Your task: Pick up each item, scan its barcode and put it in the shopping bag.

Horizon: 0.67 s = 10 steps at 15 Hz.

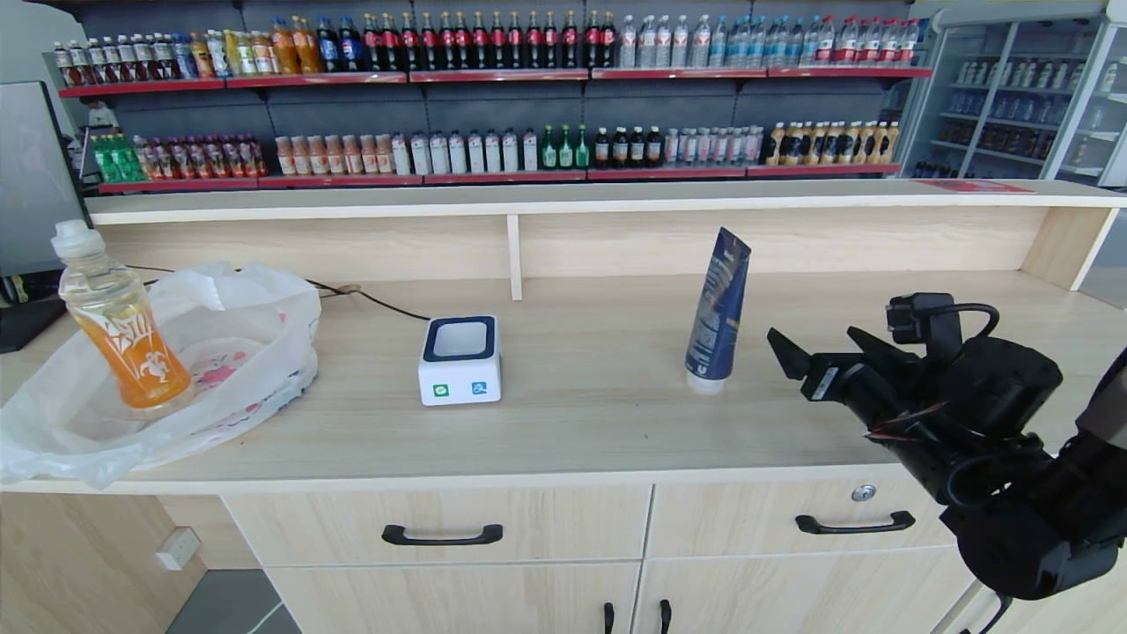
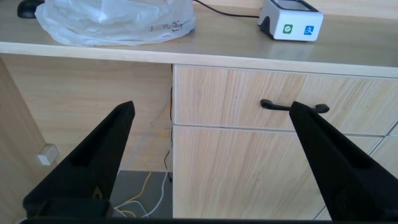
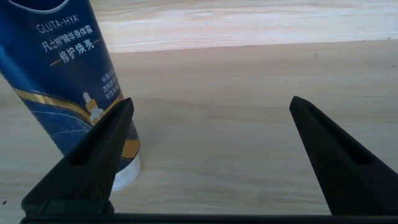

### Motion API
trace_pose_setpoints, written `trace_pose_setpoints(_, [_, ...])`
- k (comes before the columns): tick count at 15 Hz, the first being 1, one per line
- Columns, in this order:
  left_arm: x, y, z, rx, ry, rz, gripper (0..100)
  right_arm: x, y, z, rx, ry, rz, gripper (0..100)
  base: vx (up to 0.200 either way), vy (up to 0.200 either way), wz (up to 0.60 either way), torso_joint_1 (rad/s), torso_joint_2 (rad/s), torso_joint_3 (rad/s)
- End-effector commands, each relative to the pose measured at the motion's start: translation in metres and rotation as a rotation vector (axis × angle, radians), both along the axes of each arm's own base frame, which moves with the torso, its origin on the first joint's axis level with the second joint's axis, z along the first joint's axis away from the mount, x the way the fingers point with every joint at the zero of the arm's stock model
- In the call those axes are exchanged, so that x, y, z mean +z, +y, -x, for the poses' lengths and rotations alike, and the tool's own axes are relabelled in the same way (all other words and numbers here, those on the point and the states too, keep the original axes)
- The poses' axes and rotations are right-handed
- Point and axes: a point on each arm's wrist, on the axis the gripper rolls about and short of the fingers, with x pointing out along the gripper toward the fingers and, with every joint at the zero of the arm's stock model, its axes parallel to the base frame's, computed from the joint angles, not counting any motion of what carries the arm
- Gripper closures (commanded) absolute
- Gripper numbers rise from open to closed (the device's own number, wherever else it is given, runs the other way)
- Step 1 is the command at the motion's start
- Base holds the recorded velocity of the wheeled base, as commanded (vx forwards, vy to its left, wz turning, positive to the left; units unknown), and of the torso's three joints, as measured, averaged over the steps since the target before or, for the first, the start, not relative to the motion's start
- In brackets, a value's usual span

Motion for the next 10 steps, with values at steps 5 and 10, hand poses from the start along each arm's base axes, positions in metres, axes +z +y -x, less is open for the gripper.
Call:
trace_pose_setpoints(5, [0.000, 0.000, 0.000, 0.000, -0.001, 0.000, 0, 0.023, 0.039, 0.040, 0.104, -0.048, 0.014, 0, 0.000, 0.000, 0.00, 0.000, 0.00, 0.000])
trace_pose_setpoints(10, [0.000, 0.000, 0.000, 0.000, -0.001, 0.000, 0, 0.009, 0.062, 0.021, 0.122, -0.033, 0.010, 0, 0.000, 0.000, 0.00, 0.000, 0.00, 0.000])
